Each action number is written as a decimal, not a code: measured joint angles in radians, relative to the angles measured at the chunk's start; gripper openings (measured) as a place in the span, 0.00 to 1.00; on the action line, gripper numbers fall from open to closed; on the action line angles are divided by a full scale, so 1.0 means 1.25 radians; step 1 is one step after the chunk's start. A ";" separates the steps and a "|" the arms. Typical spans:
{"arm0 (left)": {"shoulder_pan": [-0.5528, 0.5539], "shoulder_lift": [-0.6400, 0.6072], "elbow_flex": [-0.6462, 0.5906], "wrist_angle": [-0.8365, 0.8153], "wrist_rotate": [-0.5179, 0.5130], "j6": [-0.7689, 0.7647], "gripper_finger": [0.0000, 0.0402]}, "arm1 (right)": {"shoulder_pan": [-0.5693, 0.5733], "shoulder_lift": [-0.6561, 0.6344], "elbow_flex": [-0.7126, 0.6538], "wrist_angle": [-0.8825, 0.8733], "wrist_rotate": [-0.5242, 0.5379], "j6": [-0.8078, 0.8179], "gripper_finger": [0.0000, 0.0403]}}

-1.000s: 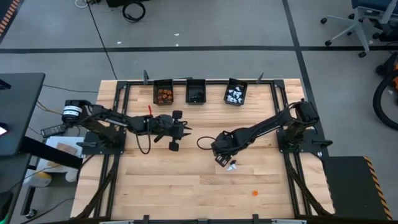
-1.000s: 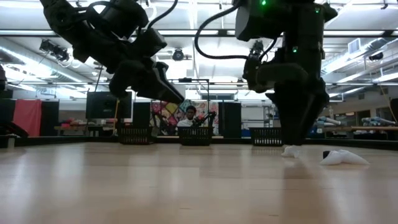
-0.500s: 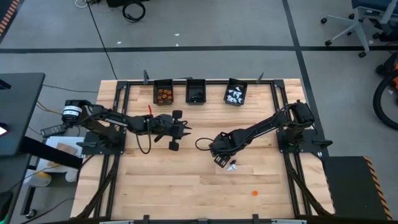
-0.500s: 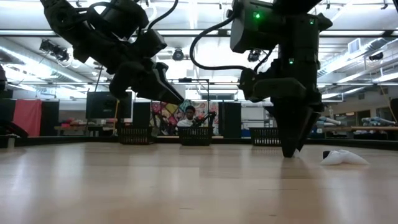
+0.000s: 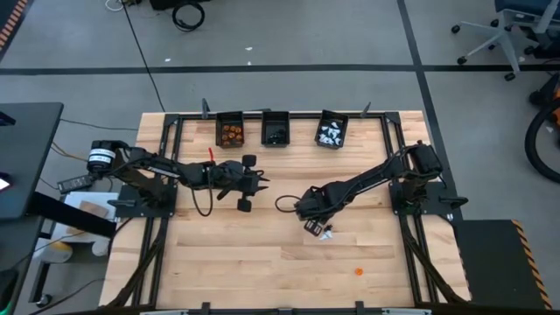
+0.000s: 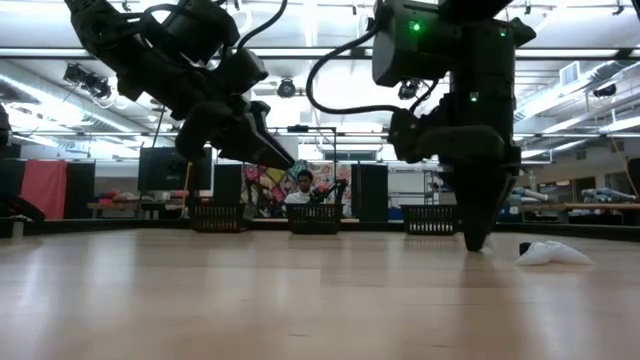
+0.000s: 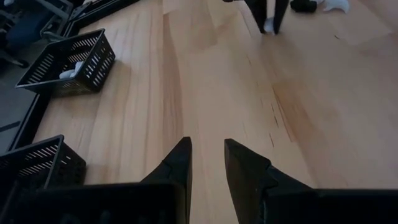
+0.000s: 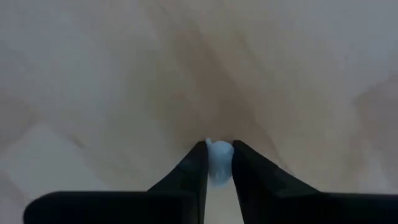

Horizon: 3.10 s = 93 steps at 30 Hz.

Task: Sort Halloween decoration
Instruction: Put the white ghost toy into the right black basket

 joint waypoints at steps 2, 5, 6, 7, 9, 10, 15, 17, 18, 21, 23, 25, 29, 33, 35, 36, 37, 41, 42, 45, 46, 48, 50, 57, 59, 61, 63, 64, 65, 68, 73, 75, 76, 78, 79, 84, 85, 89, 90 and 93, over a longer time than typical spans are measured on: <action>0.000 0.000 0.000 -0.002 0.000 0.000 0.18 | -0.001 0.002 0.013 -0.029 0.020 -0.015 0.17; 0.000 0.000 0.000 -0.013 0.003 -0.001 0.18 | -0.006 -0.002 0.039 -0.044 0.046 -0.054 0.17; 0.000 0.001 0.000 -0.020 0.012 -0.002 0.18 | -0.010 -0.003 0.042 -0.044 0.048 -0.072 0.17; 0.000 0.007 0.000 -0.021 0.023 -0.004 0.18 | -0.015 -0.007 0.044 -0.047 0.051 -0.087 0.17; 0.000 0.020 0.000 -0.026 0.046 -0.010 0.18 | -0.031 -0.017 0.046 -0.059 0.067 -0.114 0.17; 0.000 0.028 0.000 -0.024 0.054 -0.012 0.18 | -0.042 -0.024 0.047 -0.063 0.079 -0.123 0.17; -0.001 0.067 0.000 -0.016 0.062 -0.041 0.18 | -0.106 -0.072 0.048 -0.101 0.139 -0.190 0.17; -0.001 0.077 0.000 -0.019 0.062 -0.052 0.18 | -0.136 -0.098 0.048 -0.114 0.158 -0.227 0.17; -0.001 0.081 0.000 -0.017 0.062 -0.057 0.18 | -0.154 -0.109 0.048 -0.114 0.165 -0.248 0.17; -0.002 0.090 0.000 -0.010 0.062 -0.073 0.18 | -0.213 -0.144 0.048 -0.110 0.197 -0.314 0.17; -0.002 0.093 0.000 -0.007 0.062 -0.084 0.18 | -0.261 -0.160 0.048 -0.112 0.212 -0.354 0.17; -0.002 0.095 0.000 -0.013 0.062 -0.101 0.18 | -0.313 -0.171 0.048 -0.108 0.222 -0.393 0.17; -0.014 0.095 0.000 -0.011 0.061 -0.132 0.18 | -0.420 -0.175 0.048 -0.088 0.226 -0.476 0.17; -0.040 0.095 0.000 -0.015 0.062 -0.159 0.18 | -0.528 -0.170 0.048 -0.053 0.199 -0.559 0.17; -0.052 0.095 0.000 -0.021 0.062 -0.169 0.18 | -0.583 -0.170 0.048 -0.021 0.166 -0.593 0.17; -0.058 0.095 0.000 -0.021 0.062 -0.176 0.18 | -0.611 -0.170 0.048 -0.010 0.142 -0.607 0.17; -0.064 0.095 0.000 -0.021 0.060 -0.183 0.18 | -0.641 -0.170 0.048 -0.003 0.117 -0.624 0.17; -0.081 0.095 0.000 -0.021 0.042 -0.207 0.18 | -0.737 -0.152 0.047 0.042 0.036 -0.665 0.17; -0.085 0.095 0.000 -0.022 0.039 -0.211 0.18 | -0.755 -0.144 0.046 0.044 0.017 -0.672 0.17; -0.094 0.095 0.000 -0.022 0.031 -0.221 0.18 | -0.794 -0.114 0.047 0.063 -0.038 -0.678 0.17; -0.096 0.095 0.000 -0.022 0.029 -0.221 0.18 | -0.801 -0.102 0.047 0.065 -0.049 -0.679 0.18; -0.100 0.095 0.000 -0.022 0.023 -0.227 0.18 | -0.810 -0.075 0.047 0.079 -0.062 -0.680 0.20; -0.101 0.095 0.000 -0.026 0.016 -0.233 0.18 | -0.818 -0.055 0.047 0.074 -0.075 -0.686 0.24; -0.106 0.095 0.000 -0.038 -0.005 -0.234 0.18 | -0.818 -0.039 0.046 0.077 -0.106 -0.700 0.39; -0.106 0.095 0.000 -0.038 -0.005 -0.234 0.18 | -0.816 -0.047 0.047 0.070 -0.105 -0.700 0.43; -0.106 0.095 0.000 -0.038 -0.005 -0.234 0.18 | -0.812 -0.067 0.046 0.067 -0.105 -0.699 0.45; -0.106 0.095 0.000 -0.038 -0.005 -0.232 0.18 | -0.801 -0.094 0.046 0.061 -0.100 -0.696 0.46; -0.106 0.095 0.000 -0.038 -0.005 -0.227 0.18 | -0.794 -0.110 0.046 0.059 -0.098 -0.691 0.46; -0.106 0.095 0.000 -0.038 -0.005 -0.227 0.18 | -0.786 -0.130 0.047 0.058 -0.097 -0.684 0.46; -0.105 0.095 0.000 -0.038 -0.005 -0.227 0.18 | -0.750 -0.185 0.047 0.043 -0.097 -0.655 0.45; -0.105 0.095 0.000 -0.037 -0.006 -0.208 0.18 | -0.629 -0.235 0.047 -0.006 -0.097 -0.636 0.45; -0.105 0.095 0.000 -0.035 -0.006 -0.202 0.18 | -0.567 -0.239 0.047 -0.010 -0.097 -0.637 0.45; -0.105 0.095 0.000 -0.032 -0.008 -0.197 0.18 | -0.534 -0.239 0.047 -0.009 -0.097 -0.637 0.45; -0.105 0.095 0.000 -0.033 -0.011 -0.185 0.18 | -0.468 -0.239 0.047 -0.006 -0.099 -0.637 0.45; -0.105 0.095 0.000 -0.033 -0.011 -0.183 0.18 | -0.434 -0.239 0.047 -0.006 -0.104 -0.638 0.45; -0.105 0.095 0.000 -0.032 -0.011 -0.144 0.18 | -0.271 -0.235 0.046 -0.003 -0.118 -0.622 0.45; -0.105 0.095 0.000 -0.033 -0.011 -0.135 0.18 | -0.239 -0.231 0.045 0.004 -0.118 -0.615 0.45; -0.105 0.095 0.000 -0.026 -0.011 -0.099 0.18 | -0.120 -0.220 0.019 0.030 -0.111 -0.601 0.45; -0.103 0.095 0.000 -0.025 -0.011 -0.093 0.18 | -0.092 -0.214 0.009 0.048 -0.099 -0.598 0.45; -0.103 0.095 0.000 -0.010 -0.011 -0.080 0.18 | -0.009 -0.198 -0.026 0.086 -0.067 -0.592 0.45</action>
